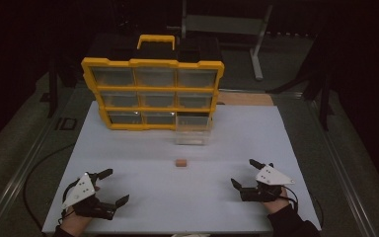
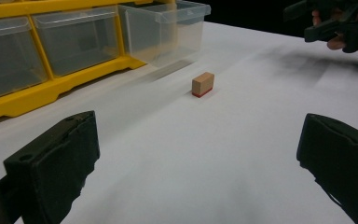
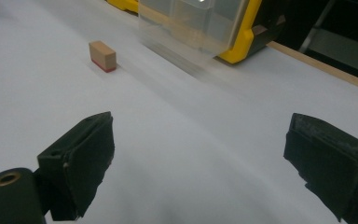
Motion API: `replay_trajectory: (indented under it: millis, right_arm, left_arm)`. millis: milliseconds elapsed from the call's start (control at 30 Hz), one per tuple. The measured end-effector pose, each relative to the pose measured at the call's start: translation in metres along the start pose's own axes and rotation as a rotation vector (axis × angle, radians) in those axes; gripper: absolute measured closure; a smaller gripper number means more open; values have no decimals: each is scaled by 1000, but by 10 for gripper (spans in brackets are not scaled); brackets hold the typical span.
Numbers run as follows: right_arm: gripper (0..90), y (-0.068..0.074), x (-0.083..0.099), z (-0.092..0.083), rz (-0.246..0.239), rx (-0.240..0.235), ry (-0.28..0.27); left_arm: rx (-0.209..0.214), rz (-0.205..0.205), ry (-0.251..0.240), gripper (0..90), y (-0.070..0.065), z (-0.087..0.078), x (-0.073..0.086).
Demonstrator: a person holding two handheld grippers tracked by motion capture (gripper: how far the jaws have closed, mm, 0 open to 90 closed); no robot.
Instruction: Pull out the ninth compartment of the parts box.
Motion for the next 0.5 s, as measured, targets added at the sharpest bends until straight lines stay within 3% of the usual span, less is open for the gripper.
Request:
replay_trajectory:
  millis: [233,500]
  right_arm:
    - [85,2,3,-4,-23,13,0]
    - [85,1,4,-1,-10,11,-15]
  left_arm:
    - [-1,0,-2,0,0,0,0]
    - [0,0,1,0,0,0,0]
Point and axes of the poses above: each handheld gripper's, and its own axes: z roughly forward along the jaws, x roughly out of its underside, y roughly to its left, the point moved 4 cm from there along z, roughly forward along the jaws, and after that the axes turned 2 degrees about -x, right-handed, at the moved point
